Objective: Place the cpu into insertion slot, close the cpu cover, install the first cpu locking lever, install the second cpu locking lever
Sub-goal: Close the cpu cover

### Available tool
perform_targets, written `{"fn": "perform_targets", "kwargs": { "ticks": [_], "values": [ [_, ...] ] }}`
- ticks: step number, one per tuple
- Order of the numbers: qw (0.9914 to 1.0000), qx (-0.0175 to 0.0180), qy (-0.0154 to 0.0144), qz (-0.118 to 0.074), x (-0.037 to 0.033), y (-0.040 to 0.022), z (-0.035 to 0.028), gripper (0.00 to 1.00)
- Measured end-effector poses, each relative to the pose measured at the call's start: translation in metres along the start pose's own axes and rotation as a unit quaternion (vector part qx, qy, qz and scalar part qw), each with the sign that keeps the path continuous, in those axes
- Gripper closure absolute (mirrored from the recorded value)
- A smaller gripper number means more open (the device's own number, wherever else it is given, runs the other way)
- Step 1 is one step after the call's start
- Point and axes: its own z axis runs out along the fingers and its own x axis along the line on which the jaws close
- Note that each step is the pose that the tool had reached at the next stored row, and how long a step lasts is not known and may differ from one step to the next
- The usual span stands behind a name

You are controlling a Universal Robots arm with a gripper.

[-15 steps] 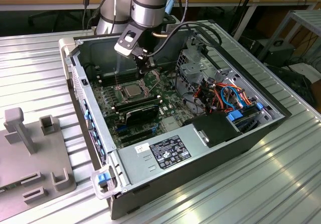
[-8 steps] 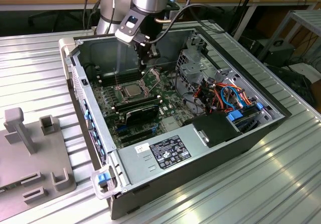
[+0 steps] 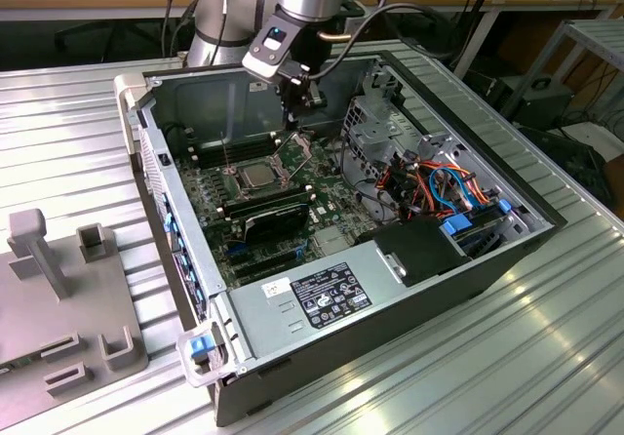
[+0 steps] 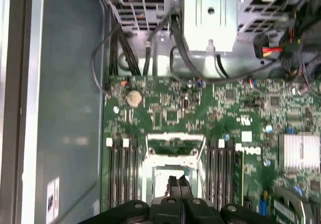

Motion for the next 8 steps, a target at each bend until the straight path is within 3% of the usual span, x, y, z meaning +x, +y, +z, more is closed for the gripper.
{"fn": "perform_targets", "kwargs": {
  "ticks": [8],
  "values": [
    [1.0,0.0,-0.0011,0.0,0.0011,0.0259,0.0028,0.89]
  ]
}}
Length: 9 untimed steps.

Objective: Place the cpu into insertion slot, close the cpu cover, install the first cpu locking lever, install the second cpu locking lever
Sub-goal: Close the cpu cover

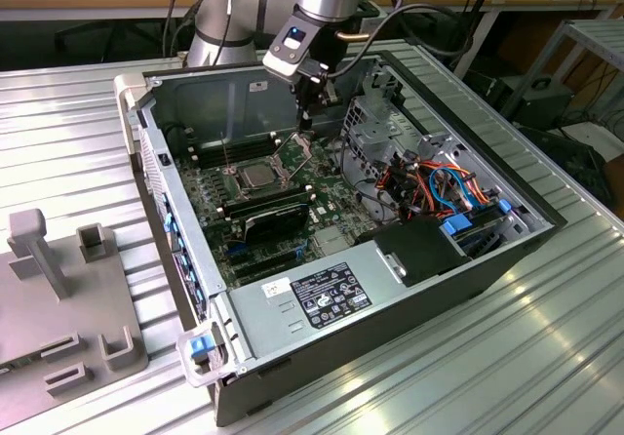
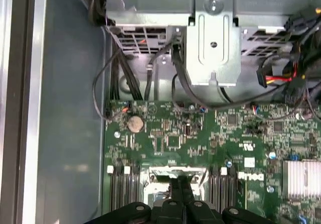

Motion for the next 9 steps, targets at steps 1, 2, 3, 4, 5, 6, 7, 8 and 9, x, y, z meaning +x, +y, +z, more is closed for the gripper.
{"fn": "perform_targets", "kwargs": {
  "ticks": [1,2,3,4,5,6,7,8,9],
  "values": [
    [1.0,0.0,-0.0002,0.0,0.0,0.0021,0.0001,0.89],
    [1.0,0.0,-0.0002,0.0,0.0001,0.0054,0.0005,0.89],
    [1.0,0.0001,-0.0004,0.0,0.0001,0.0074,0.0006,0.89],
    [1.0,0.0,-0.0004,0.0,0.0001,0.0081,0.0008,0.89],
    [1.0,0.0,-0.0004,0.0,0.0001,0.0085,0.0009,0.89],
    [1.0,0.0,-0.0003,0.0,0.0001,0.0086,0.001,0.89],
    [1.0,0.0,-0.0003,0.0,0.0002,0.0086,0.0011,0.89],
    [1.0,0.0,-0.0003,0.0,0.0001,0.0086,0.0012,0.89],
    [1.0,0.0,-0.0003,0.0,0.0002,0.009,0.0015,0.89]
  ]
}}
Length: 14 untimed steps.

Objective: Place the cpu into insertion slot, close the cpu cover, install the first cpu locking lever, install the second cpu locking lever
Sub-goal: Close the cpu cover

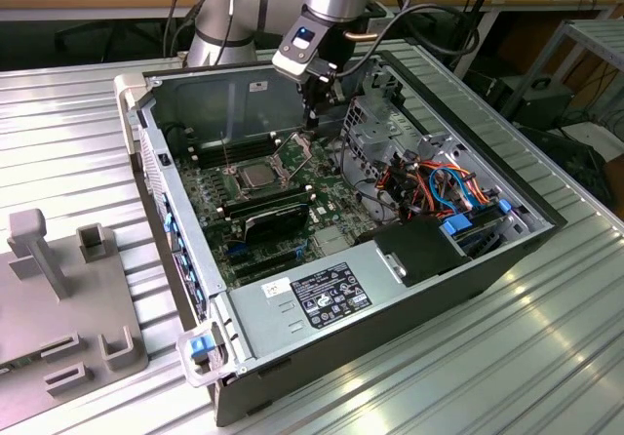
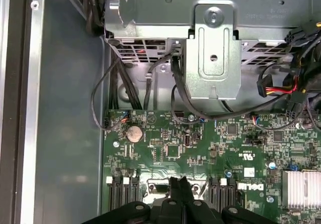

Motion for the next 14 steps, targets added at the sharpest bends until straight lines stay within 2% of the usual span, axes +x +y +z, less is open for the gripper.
{"fn": "perform_targets", "kwargs": {
  "ticks": [5,7,11,14],
  "values": [
    [1.0,0.0002,0.0,0.0,0.0002,0.0086,0.0091,0.89],
    [1.0,0.0002,0.0,0.0,0.0003,0.0123,0.0152,0.89],
    [1.0,0.0002,0.0,0.0,0.0005,0.0168,0.0252,0.89],
    [1.0,0.0002,0.0,0.0,0.0006,0.0176,0.031,0.89]
  ]
}}
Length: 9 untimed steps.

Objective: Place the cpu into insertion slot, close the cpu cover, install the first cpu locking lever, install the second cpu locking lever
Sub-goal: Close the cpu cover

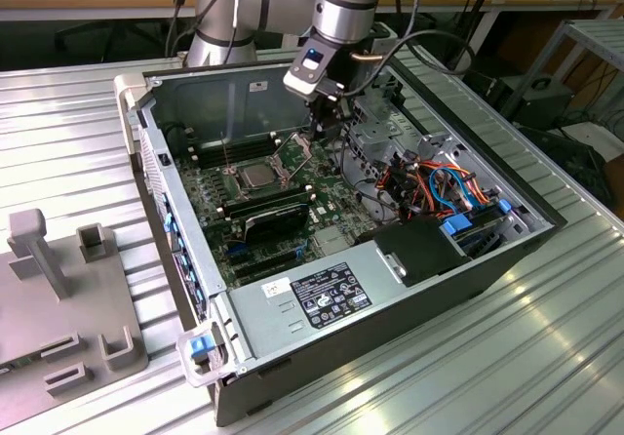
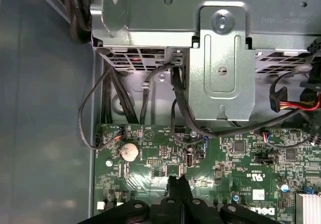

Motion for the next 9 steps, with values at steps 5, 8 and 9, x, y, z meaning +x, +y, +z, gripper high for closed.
{"fn": "perform_targets", "kwargs": {
  "ticks": [5,8,9],
  "values": [
    [1.0,0.0,0.0,0.0,0.0003,-0.002,0.0101,0.89],
    [1.0,0.0002,-0.0001,0.0,0.0004,-0.0068,0.013,0.89],
    [1.0,0.0003,-0.0001,0.0,0.0004,-0.0086,0.0132,0.89]
  ]
}}
